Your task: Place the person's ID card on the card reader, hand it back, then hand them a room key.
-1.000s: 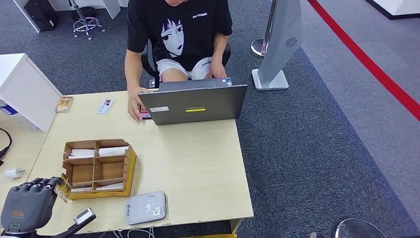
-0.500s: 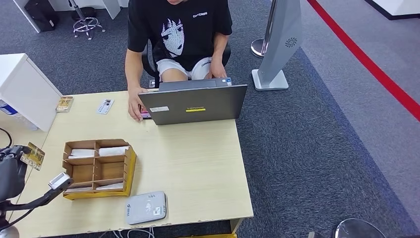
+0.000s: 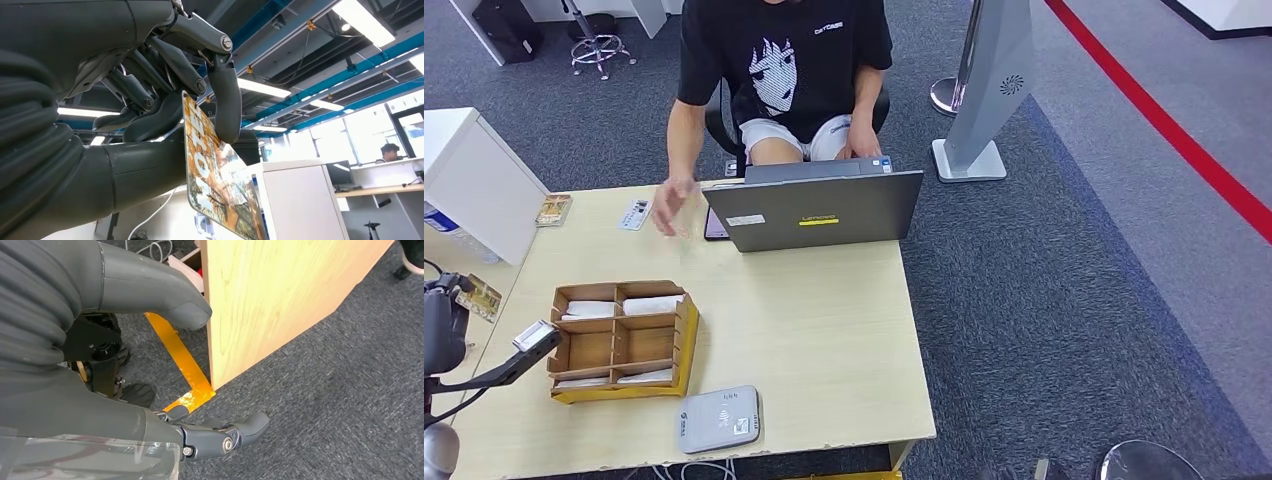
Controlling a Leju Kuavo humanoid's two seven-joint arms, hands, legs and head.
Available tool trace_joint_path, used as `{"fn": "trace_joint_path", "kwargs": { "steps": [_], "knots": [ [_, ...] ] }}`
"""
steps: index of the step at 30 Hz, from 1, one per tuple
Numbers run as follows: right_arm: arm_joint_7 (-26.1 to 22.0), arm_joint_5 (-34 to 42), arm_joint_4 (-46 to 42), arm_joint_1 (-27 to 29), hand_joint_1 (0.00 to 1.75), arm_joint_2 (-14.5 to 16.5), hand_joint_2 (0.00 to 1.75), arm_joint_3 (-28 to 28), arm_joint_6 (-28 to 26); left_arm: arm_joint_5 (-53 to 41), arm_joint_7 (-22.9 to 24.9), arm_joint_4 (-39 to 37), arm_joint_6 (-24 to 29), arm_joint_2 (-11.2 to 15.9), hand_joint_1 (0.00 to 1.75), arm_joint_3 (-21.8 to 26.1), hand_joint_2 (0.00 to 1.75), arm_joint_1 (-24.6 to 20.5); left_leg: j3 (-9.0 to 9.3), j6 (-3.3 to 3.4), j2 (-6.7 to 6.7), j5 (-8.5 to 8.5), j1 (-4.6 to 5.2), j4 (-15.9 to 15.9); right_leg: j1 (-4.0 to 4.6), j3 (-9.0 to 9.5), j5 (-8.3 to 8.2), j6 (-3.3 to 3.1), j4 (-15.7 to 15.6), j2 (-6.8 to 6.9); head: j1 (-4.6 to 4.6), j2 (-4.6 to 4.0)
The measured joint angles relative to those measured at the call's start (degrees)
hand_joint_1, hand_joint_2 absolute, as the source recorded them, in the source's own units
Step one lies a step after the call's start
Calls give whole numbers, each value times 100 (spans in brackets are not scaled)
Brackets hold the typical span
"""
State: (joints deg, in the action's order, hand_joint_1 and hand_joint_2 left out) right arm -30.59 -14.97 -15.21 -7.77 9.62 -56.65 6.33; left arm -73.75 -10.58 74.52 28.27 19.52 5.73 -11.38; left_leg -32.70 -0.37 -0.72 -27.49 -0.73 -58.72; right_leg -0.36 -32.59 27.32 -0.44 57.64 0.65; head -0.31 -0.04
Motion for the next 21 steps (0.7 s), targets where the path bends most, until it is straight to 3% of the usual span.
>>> {"fn": "trace_joint_path", "kwargs": {
  "steps": [21],
  "knots": [
    [49, 65, 21, -9, 0, 0, 175, 8, -16, 109, -108, 87, 178, -29, 175, 0, 175, 123, 0, 0, -7, 0, 0, 0, 0, -1, 0, -1, 0, -5, 0, 0]
  ]
}}
